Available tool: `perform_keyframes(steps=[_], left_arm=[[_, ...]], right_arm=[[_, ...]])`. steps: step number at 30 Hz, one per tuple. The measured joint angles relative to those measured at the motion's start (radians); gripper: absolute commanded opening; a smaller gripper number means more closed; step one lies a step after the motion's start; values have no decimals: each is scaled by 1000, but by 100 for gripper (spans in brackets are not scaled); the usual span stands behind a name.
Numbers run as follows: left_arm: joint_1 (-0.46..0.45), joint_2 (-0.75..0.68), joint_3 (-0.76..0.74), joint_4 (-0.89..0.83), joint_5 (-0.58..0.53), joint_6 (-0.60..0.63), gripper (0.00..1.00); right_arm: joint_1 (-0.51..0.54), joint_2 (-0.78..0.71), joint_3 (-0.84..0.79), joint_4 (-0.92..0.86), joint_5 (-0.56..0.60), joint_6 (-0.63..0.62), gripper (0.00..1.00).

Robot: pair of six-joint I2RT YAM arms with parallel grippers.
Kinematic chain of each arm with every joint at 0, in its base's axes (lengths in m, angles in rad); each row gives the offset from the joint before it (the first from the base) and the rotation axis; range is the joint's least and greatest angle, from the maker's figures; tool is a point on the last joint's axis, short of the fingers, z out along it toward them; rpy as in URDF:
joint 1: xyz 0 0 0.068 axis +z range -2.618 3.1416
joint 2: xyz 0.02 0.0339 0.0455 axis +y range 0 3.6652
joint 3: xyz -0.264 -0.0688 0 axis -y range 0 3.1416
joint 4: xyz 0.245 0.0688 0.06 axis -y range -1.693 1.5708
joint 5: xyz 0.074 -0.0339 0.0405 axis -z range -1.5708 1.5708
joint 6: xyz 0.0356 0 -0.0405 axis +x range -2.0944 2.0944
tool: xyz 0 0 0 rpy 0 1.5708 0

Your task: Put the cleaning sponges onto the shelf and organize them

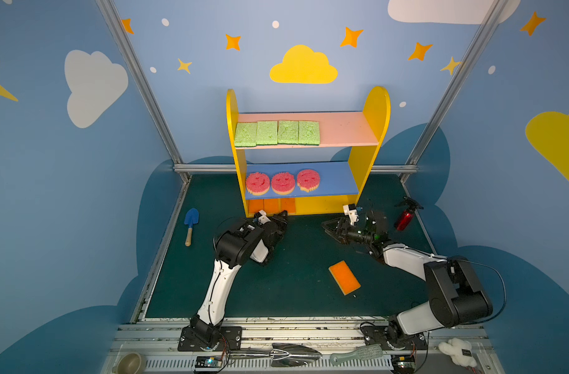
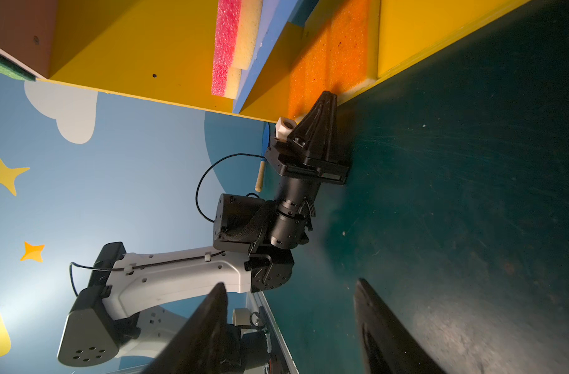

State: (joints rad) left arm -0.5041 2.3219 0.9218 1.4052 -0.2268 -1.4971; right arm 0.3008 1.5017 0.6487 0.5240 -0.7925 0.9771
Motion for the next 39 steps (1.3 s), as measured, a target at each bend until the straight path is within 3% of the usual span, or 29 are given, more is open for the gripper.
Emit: perform_keyframes(steps=[4, 6, 11, 17, 24, 28, 32, 39], left_arm=[[-2, -7, -13, 3, 2, 28, 48], [-5, -26, -42, 2, -2, 47, 56], [-14, -83, -120, 2, -12, 73, 65], [-32, -178, -225, -14, -13, 120, 70], [-44, -336, -347, -12, 41, 195, 89], [-44, -416, -439, -13, 93, 237, 94], [-45, -526, -547, -55, 123, 280, 94], [-58, -832, -601, -359, 126, 390, 95]], right_arm=[[0, 2, 0, 4, -3, 3, 63], [0, 2, 0, 3, -2, 2, 63], [0, -25, 5, -92, 14, -39, 64], [0, -126, 53, -322, 87, -135, 75], [2, -247, 126, -686, 224, -307, 77], [5, -288, 81, -820, 283, -350, 66], [33, -306, 2, -924, 338, -360, 46], [127, -274, -107, -949, 425, -306, 22]])
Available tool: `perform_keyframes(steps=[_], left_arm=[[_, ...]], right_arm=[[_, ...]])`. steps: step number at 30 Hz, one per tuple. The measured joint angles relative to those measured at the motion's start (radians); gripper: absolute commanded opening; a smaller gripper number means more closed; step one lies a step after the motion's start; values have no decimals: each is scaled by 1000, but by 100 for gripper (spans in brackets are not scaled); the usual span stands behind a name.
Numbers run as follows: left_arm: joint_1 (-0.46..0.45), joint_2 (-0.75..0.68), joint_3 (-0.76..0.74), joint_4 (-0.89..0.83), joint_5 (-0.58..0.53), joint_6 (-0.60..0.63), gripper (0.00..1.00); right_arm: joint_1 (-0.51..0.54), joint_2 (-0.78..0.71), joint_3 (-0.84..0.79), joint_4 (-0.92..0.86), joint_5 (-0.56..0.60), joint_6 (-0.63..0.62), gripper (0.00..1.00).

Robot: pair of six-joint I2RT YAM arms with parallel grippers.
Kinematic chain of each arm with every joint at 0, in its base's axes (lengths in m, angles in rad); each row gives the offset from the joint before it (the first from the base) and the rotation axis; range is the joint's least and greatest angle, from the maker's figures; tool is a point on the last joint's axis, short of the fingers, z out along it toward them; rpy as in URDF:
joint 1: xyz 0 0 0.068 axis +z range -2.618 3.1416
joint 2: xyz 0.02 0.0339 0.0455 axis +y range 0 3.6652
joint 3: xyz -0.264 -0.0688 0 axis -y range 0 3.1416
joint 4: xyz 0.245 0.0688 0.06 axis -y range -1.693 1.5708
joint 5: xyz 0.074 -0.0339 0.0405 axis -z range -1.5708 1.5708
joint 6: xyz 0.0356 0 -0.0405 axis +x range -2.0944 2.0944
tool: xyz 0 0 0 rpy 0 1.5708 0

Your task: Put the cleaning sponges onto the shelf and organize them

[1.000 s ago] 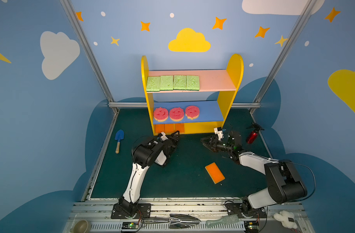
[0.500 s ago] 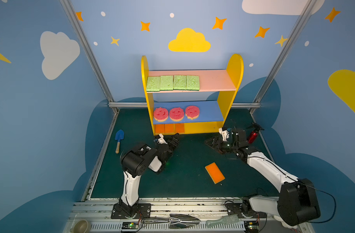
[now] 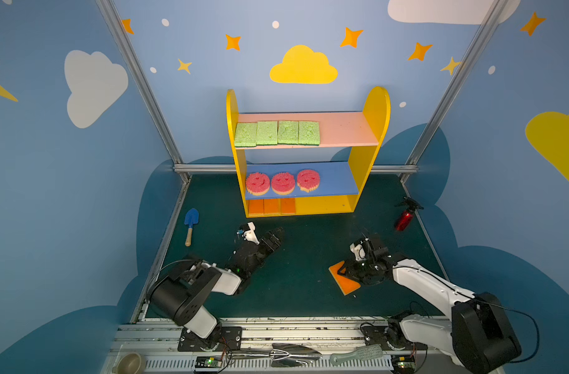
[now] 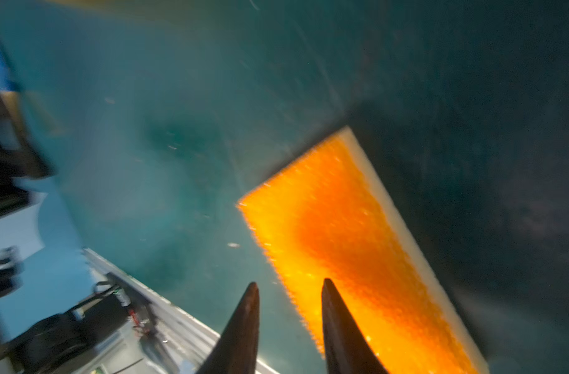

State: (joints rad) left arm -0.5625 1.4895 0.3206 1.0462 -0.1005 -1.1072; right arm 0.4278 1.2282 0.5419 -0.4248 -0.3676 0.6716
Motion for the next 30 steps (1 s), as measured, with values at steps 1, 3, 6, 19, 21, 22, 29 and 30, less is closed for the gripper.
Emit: perform_keyframes(steps=[1, 3, 6, 19, 21, 22, 29, 30], left_arm=[[-3, -52, 3, -61, -4, 22, 95], [-10, -164, 11, -185, -12, 71, 95], [-14, -316, 11, -340, -32, 132, 96], [-14, -665, -63, -753, -38, 185, 93], [-14, -646, -66, -776, -18, 187, 92], [-14, -626, -63, -779, -1, 189, 91], [-14, -452, -32, -750, 97, 204, 83], [-14, -441, -32, -745, 102, 204, 82]], right_arm=[[5, 17, -1, 12, 8, 7, 20], [13, 62, 5, 35, 9, 29, 19], [39, 161, 53, 75, -4, 59, 18], [115, 648, 463, 475, -99, 227, 33], [121, 656, 485, 496, -94, 232, 40], [123, 651, 489, 503, -90, 229, 43], [91, 517, 466, 434, -60, 149, 1], [76, 509, 466, 427, -60, 134, 0]])
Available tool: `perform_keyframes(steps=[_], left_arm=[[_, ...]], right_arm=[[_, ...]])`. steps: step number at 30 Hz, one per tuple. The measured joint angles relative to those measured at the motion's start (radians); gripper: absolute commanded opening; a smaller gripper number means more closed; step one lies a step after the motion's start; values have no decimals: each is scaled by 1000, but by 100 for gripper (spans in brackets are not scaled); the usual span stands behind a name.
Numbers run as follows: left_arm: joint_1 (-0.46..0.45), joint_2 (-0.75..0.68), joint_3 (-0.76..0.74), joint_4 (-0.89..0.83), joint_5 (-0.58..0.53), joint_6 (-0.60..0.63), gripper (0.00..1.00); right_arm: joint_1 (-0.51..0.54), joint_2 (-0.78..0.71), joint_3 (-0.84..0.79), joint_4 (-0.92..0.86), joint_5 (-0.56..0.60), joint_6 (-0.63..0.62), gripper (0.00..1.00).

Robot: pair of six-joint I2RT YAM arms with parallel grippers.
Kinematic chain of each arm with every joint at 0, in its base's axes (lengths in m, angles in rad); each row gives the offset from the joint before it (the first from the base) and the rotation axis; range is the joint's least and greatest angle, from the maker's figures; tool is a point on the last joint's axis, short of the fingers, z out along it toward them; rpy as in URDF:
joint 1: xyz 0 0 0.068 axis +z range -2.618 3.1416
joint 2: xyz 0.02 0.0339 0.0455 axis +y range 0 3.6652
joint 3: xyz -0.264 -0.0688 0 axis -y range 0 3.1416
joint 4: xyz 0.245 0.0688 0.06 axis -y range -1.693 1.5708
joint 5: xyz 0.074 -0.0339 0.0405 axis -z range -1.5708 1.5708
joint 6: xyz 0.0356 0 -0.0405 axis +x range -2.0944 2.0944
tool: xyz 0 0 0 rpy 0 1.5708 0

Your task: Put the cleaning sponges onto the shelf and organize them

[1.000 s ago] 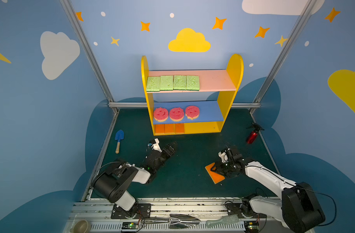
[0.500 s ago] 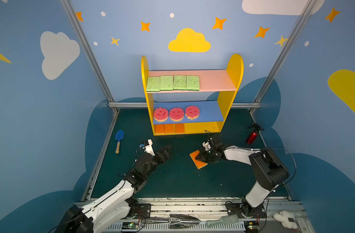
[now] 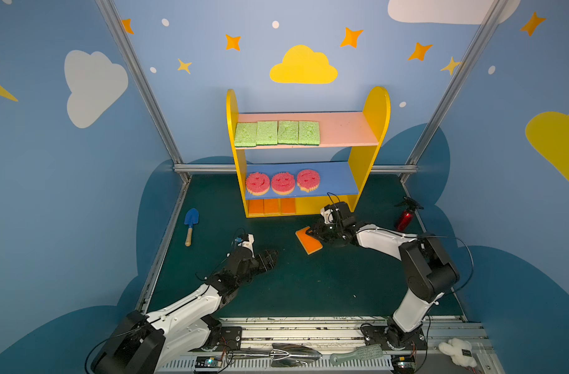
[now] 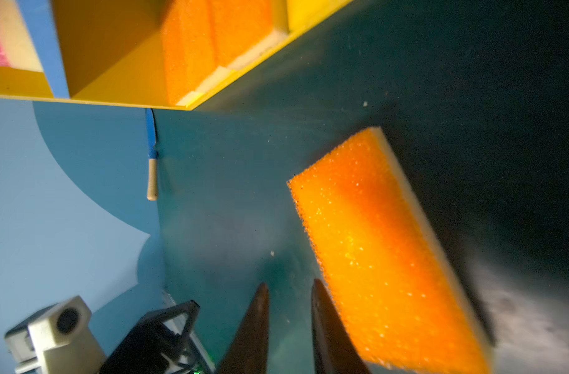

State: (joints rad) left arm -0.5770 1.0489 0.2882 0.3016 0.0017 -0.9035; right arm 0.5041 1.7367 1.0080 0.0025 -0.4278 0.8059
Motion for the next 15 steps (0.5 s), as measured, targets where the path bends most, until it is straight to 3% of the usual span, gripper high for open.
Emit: perform_keyframes(steps=[6, 15], left_arm=[[0, 4, 0, 14, 7, 2, 83], [0, -59, 0, 13, 0, 0, 84]], right_arm=[[-87, 55, 1, -46, 2, -45, 0], [-31, 154, -4, -32, -14, -42, 0]])
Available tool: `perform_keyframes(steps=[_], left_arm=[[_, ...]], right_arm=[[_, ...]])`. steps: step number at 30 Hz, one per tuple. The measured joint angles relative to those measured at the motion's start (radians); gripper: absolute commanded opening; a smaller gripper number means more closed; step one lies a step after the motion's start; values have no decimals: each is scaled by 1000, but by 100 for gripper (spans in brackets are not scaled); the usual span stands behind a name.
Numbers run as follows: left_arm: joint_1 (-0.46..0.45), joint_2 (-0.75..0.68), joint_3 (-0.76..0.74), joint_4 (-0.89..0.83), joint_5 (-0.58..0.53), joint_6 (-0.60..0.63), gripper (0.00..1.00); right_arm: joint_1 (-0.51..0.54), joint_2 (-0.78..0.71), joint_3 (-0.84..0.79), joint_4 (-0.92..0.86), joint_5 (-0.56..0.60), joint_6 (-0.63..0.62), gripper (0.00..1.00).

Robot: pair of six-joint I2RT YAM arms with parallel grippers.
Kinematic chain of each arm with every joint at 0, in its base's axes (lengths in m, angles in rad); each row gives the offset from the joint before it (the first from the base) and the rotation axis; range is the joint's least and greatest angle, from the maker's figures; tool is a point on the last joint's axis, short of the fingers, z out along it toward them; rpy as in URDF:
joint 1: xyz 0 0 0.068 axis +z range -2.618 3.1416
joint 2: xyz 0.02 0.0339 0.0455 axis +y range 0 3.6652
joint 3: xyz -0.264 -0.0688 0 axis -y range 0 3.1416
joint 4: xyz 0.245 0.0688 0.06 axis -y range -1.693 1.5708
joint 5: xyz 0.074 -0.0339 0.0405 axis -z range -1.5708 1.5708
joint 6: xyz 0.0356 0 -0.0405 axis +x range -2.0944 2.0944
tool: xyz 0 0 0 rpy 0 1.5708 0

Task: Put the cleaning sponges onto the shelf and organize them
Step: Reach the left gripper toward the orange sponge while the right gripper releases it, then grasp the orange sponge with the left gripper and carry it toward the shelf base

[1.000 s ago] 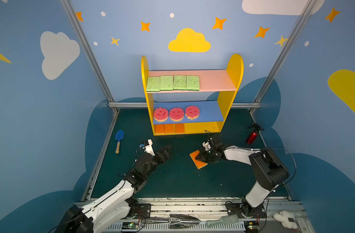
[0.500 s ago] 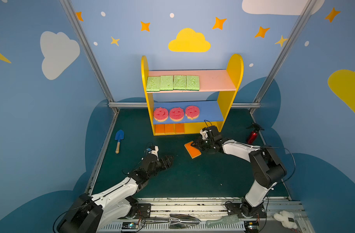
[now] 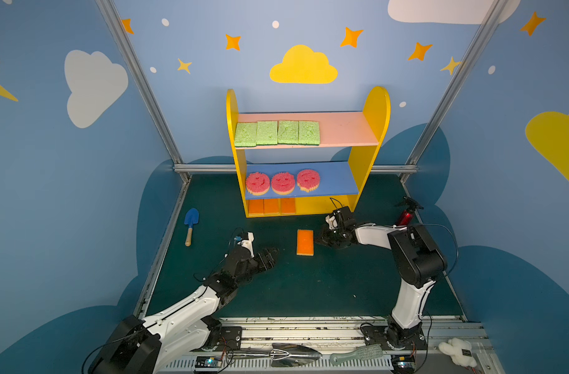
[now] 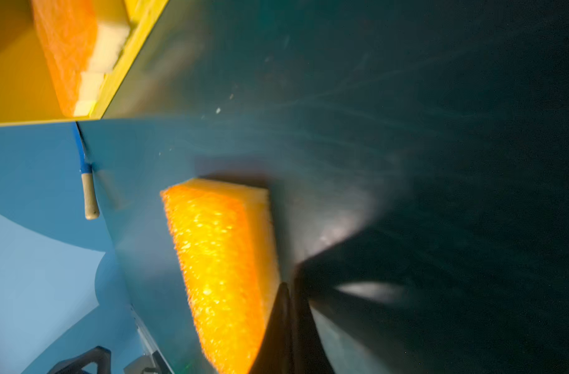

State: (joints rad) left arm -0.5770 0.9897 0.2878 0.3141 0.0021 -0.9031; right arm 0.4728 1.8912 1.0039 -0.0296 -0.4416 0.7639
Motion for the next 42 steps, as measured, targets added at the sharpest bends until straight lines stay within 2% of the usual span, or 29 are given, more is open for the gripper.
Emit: perform_keyframes(steps=[5, 15, 28, 37, 42], left_arm=[[0, 30, 0, 5, 0, -11, 82], [-15, 189, 32, 48, 31, -59, 62], [-94, 391, 95, 153, -38, -180, 58], [-114, 551, 145, 247, -64, -240, 56], [-123, 642, 186, 315, -63, -261, 50]], right_arm=[[73, -7, -31, 44, -10, 23, 0], [92, -76, -85, 55, -22, 43, 0], [26, -268, -180, 42, -24, 35, 0], [-41, -333, -241, 25, -40, 16, 0], [-71, -370, -257, 10, -50, 4, 0]])
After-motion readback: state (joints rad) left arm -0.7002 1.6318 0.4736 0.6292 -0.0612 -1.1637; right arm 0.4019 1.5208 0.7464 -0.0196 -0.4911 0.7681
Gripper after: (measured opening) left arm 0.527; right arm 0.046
